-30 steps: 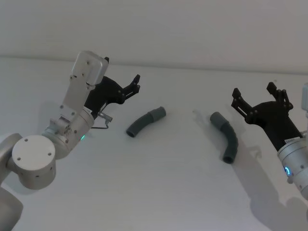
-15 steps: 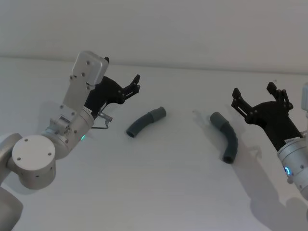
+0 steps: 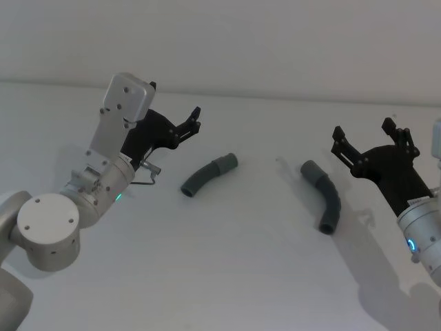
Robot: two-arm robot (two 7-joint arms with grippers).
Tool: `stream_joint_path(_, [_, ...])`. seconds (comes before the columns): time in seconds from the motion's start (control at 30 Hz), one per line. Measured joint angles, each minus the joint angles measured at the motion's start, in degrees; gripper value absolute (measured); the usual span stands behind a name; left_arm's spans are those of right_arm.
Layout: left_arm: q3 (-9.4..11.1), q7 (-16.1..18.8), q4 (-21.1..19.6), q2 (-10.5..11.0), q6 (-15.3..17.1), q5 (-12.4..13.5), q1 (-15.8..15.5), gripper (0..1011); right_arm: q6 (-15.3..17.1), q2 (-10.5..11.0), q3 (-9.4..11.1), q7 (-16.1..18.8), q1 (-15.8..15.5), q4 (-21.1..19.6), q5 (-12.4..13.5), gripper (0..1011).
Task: Use both hands to pick up one end of the pipe from the table, align the ends, and insert them.
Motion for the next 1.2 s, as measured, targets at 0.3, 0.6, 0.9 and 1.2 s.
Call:
stream_joint_path(0.3, [0.0,0.0,0.0,0.0,0.0,0.0,0.0,1001,0.0,0.0,0.0,0.0,0.0,0.0,0.0,1003])
stream_joint_path(0.6, [0.0,0.0,0.0,0.0,0.0,0.0,0.0,1001,0.0,0.0,0.0,0.0,0.0,0.0,0.0,1003])
stream_joint_path(0.9, [0.0,0.0,0.0,0.0,0.0,0.0,0.0,1001,0.0,0.0,0.0,0.0,0.0,0.0,0.0,1003])
stream_joint_path(1.2, [0.0,0.0,0.0,0.0,0.0,0.0,0.0,1001,0.0,0.0,0.0,0.0,0.0,0.0,0.0,1003])
